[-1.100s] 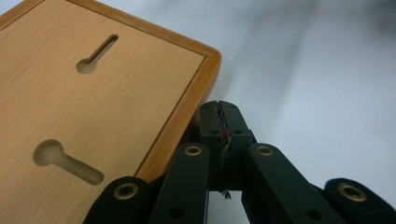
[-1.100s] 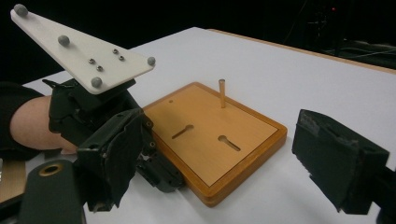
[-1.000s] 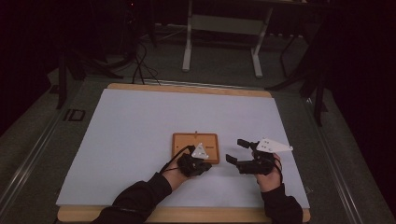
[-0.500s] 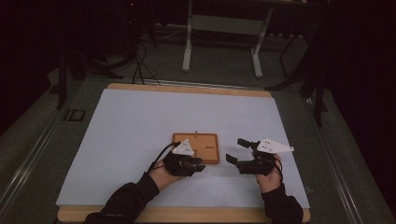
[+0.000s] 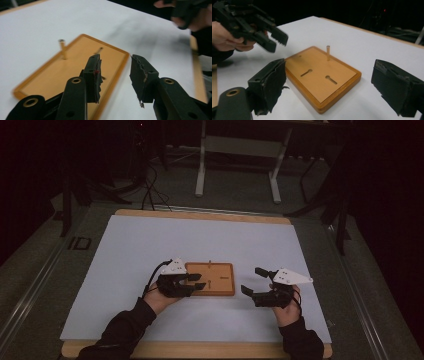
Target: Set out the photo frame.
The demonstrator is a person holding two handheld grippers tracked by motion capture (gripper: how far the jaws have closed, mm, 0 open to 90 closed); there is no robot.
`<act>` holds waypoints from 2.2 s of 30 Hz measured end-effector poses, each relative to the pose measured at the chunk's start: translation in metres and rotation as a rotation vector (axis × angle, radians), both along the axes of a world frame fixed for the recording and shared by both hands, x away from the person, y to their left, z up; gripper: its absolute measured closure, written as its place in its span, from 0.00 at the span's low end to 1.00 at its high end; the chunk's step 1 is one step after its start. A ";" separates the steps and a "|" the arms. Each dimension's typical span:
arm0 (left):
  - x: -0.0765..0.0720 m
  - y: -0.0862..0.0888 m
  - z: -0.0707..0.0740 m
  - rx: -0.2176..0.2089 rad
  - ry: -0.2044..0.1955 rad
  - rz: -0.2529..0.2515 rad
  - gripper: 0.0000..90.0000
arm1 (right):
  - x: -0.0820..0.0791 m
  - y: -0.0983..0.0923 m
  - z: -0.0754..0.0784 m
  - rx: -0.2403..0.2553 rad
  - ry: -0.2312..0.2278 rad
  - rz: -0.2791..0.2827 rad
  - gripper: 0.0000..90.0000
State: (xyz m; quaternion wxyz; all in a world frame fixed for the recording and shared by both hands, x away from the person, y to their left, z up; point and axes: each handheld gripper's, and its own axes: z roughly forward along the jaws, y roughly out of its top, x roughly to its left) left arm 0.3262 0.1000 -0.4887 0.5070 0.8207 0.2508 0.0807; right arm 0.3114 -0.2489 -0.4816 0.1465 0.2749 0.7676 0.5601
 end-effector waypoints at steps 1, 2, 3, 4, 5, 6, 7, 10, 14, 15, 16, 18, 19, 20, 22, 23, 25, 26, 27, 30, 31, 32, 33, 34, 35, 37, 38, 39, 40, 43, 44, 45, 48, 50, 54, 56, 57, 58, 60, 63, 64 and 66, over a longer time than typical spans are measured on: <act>0.002 0.001 0.000 0.000 -0.006 0.008 0.67 | 0.000 0.000 0.000 -0.004 0.006 -0.002 0.12; 0.004 0.002 -0.001 0.007 -0.014 0.015 0.67 | 0.000 0.000 0.000 -0.003 0.007 -0.003 0.12; 0.006 0.002 -0.001 0.003 -0.016 0.017 0.67 | 0.000 0.000 0.000 0.002 0.012 0.002 0.12; 0.008 0.003 -0.002 0.006 -0.021 0.022 0.67 | -0.001 0.001 0.000 0.006 0.016 0.004 0.12; 0.010 0.003 -0.003 0.003 -0.019 0.026 0.67 | -0.001 0.002 0.000 0.001 0.018 0.015 0.12; 0.012 0.003 -0.004 0.002 -0.020 0.023 0.67 | -0.001 0.003 0.000 -0.006 0.025 0.022 0.12; 0.015 0.003 -0.005 0.006 -0.022 0.029 0.67 | -0.002 0.004 0.000 -0.006 0.016 0.008 0.12; 0.023 0.002 -0.008 0.004 -0.026 0.039 0.67 | -0.003 0.006 0.000 0.004 0.007 0.022 0.11; 0.035 0.000 -0.010 0.007 -0.022 0.046 0.67 | -0.004 0.009 -0.001 -0.021 -0.006 0.034 0.11; 0.038 -0.001 -0.010 0.005 -0.021 0.043 0.67 | -0.004 0.010 -0.002 -0.026 0.001 0.038 0.11; 0.040 -0.003 -0.010 0.019 -0.026 0.049 0.67 | -0.004 0.011 -0.002 -0.027 -0.001 0.032 0.11; 0.046 -0.005 -0.012 0.020 -0.030 0.048 0.67 | -0.004 0.011 -0.002 -0.020 0.008 0.040 0.11; 0.049 -0.007 -0.012 0.034 -0.034 0.056 0.67 | -0.004 0.011 -0.002 -0.023 0.006 0.038 0.12; 0.052 -0.009 -0.014 0.039 -0.034 0.058 0.67 | -0.004 0.011 -0.002 -0.022 0.009 0.043 0.12; 0.057 -0.013 -0.016 0.057 -0.035 0.070 0.67 | -0.005 0.011 -0.003 -0.022 0.008 0.043 0.14; 0.060 -0.015 -0.018 0.057 -0.037 0.063 0.67 | -0.004 0.011 -0.003 -0.025 0.009 0.044 0.14; 0.064 -0.019 -0.020 0.066 -0.039 0.066 0.68 | -0.005 0.011 -0.003 -0.026 0.008 0.046 0.14; 0.066 -0.021 -0.021 0.061 -0.039 0.061 0.68 | -0.005 0.011 -0.003 -0.028 0.010 0.050 0.14; 0.068 -0.022 -0.022 0.067 -0.042 0.062 0.68 | -0.005 0.012 -0.003 -0.029 0.010 0.051 0.14; 0.073 -0.026 -0.024 0.077 -0.050 0.056 0.69 | -0.005 0.012 -0.003 -0.029 0.015 0.056 0.14; 0.075 -0.027 -0.024 0.073 -0.049 0.051 0.70 | -0.005 0.013 -0.003 -0.032 0.020 0.062 0.14; 0.076 -0.028 -0.025 0.080 -0.054 0.050 0.70 | -0.005 0.013 -0.004 -0.033 0.022 0.065 0.14; 0.078 -0.028 -0.025 0.086 -0.064 0.053 0.70 | -0.005 0.014 -0.004 -0.034 0.022 0.069 0.14; 0.079 -0.029 -0.026 0.086 -0.068 0.043 0.70 | -0.005 0.015 -0.004 -0.035 0.024 0.075 0.15; 0.080 -0.030 -0.026 0.089 -0.069 0.041 0.72 | -0.005 0.015 -0.004 -0.037 0.024 0.077 0.15; 0.081 -0.030 -0.027 0.094 -0.073 0.038 0.73 | -0.006 0.017 -0.005 -0.038 0.031 0.090 0.15; 0.082 -0.031 -0.028 0.100 -0.069 0.039 0.74 | -0.006 0.019 -0.006 -0.046 0.029 0.092 0.15; 0.083 -0.031 -0.029 0.106 -0.067 0.035 0.74 | -0.006 0.020 -0.007 -0.048 0.034 0.097 0.16; 0.083 -0.032 -0.030 0.107 -0.065 0.032 0.74 | -0.006 0.020 -0.007 -0.048 0.039 0.106 0.16; 0.084 -0.033 -0.033 0.105 -0.068 0.029 0.76 | -0.006 0.021 -0.008 -0.049 0.037 0.112 0.16; 0.083 -0.034 -0.034 0.112 -0.075 0.028 0.76 | -0.007 0.021 -0.008 -0.050 0.036 0.113 0.17; 0.083 -0.034 -0.034 0.115 -0.078 0.022 0.77 | -0.007 0.022 -0.008 -0.050 0.038 0.116 0.17; 0.084 -0.035 -0.037 0.117 -0.072 0.017 0.80 | -0.006 0.022 -0.009 -0.056 0.043 0.118 0.18; 0.084 -0.036 -0.038 0.119 -0.074 0.017 0.83 | -0.006 0.022 -0.010 -0.058 0.049 0.117 0.18; 0.084 -0.038 -0.037 0.115 -0.084 0.015 0.87 | -0.005 0.022 -0.011 -0.057 0.053 0.122 0.18; 0.085 -0.038 -0.037 0.114 -0.080 0.021 0.90 | -0.005 0.023 -0.011 -0.070 0.052 0.123 0.18; 0.086 -0.037 -0.037 0.110 -0.074 0.019 0.92 | -0.005 0.023 -0.011 -0.073 0.053 0.126 0.18; 0.086 -0.037 -0.037 0.110 -0.074 0.019 0.92 | -0.005 0.023 -0.011 -0.079 0.051 0.129 0.18; 0.087 -0.037 -0.037 0.103 -0.066 0.017 0.92 | -0.005 0.024 -0.011 -0.091 0.046 0.126 0.18; 0.088 -0.036 -0.037 0.103 -0.055 0.010 0.93 | -0.007 0.025 -0.011 -0.149 0.013 0.113 0.22; 0.088 -0.036 -0.037 0.103 -0.055 0.010 0.93 | -0.007 0.025 -0.011 -0.149 0.013 0.113 0.22; 0.092 -0.035 -0.036 0.105 -0.042 -0.011 0.93 | -0.007 0.025 -0.012 -0.180 0.017 0.105 0.30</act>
